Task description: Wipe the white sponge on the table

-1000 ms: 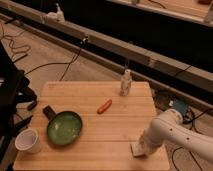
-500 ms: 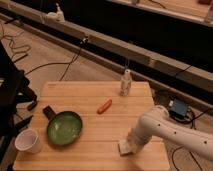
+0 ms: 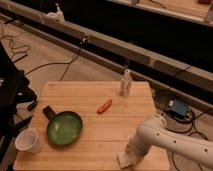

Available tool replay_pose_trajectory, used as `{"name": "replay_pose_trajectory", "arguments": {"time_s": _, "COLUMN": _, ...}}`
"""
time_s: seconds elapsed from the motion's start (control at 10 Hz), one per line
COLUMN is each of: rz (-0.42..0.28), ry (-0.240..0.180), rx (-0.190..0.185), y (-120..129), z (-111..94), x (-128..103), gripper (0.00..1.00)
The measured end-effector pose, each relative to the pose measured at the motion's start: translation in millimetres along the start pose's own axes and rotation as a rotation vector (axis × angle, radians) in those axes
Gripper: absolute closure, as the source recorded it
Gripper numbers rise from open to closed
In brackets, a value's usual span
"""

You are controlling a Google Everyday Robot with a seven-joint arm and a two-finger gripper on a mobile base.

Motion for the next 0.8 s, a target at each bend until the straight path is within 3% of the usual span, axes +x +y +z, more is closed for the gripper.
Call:
{"name": "replay_pose_trajectory", "arguments": {"time_s": 0.2, "rz": 0.081, "ry": 0.055, "rx": -0.007, "y": 10.8, "z": -9.4, "x": 40.7, "gripper": 1.00}}
{"name": "replay_pose_trajectory", "arguments": {"time_s": 0.4, "rz": 0.131, "ry": 0.106, "rx": 0.012, "y": -3.6, "z": -23.0, "x": 68.3, "gripper": 1.00}}
{"name": "replay_pose_trajectory", "arguments": {"time_s": 0.6, "rz": 0.145, "ry": 0.120, "rx": 0.028, "y": -27.0, "z": -27.1, "x": 72.0, "gripper": 1.00}}
{"name": "replay_pose_trajectory", "arguments": {"time_s": 0.8, "rz": 0.123, "ry": 0.105, "rx": 0.038, "y": -45.6, "z": -22.1, "x": 55.1, "gripper": 1.00}}
